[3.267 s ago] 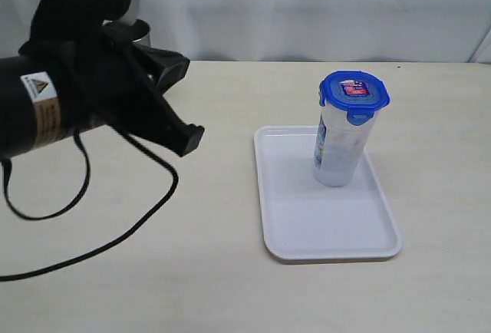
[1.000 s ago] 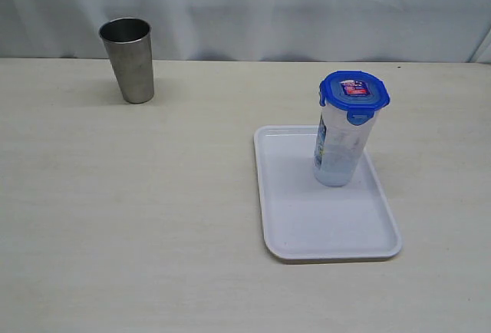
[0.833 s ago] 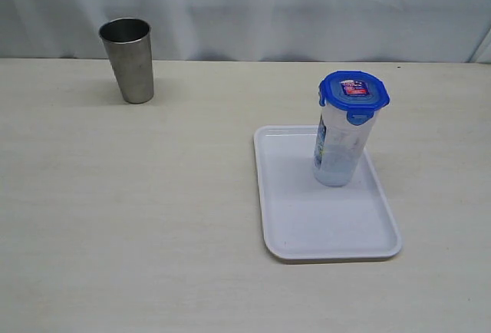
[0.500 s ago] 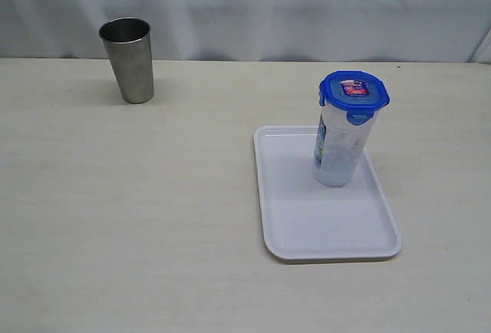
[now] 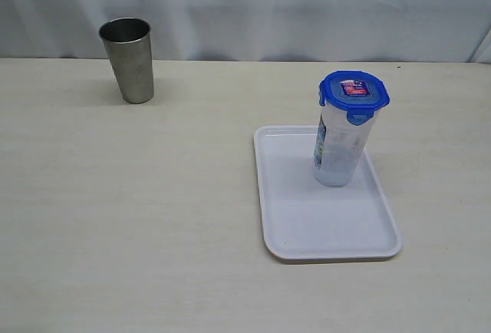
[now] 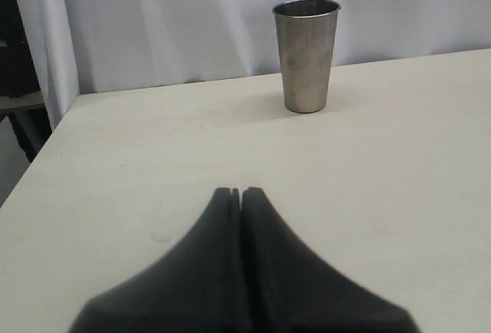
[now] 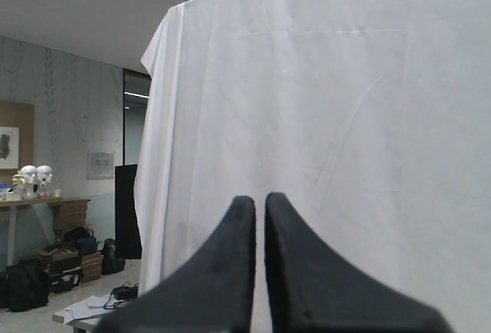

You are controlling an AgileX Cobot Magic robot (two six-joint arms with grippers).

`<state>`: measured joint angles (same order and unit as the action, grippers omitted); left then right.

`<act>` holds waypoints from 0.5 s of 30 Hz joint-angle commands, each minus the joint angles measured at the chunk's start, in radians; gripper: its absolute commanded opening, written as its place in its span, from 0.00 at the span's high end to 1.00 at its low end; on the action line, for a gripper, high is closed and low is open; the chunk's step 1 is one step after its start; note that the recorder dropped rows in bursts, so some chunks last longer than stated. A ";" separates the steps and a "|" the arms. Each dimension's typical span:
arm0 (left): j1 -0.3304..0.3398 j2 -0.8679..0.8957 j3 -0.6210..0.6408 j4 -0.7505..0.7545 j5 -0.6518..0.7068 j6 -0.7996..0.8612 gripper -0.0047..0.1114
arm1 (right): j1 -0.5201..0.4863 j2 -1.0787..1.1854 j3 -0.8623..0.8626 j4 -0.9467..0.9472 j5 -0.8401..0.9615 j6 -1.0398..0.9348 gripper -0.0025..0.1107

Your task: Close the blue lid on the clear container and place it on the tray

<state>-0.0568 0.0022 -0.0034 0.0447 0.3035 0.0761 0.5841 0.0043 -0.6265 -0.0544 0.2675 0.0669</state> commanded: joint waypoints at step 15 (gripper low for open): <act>0.004 -0.002 0.003 -0.002 -0.003 0.003 0.96 | -0.005 -0.004 -0.001 -0.001 -0.005 -0.001 0.94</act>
<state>-0.0568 0.0022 -0.0034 0.0447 0.3035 0.0761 0.5841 0.0043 -0.6265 -0.0544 0.2675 0.0669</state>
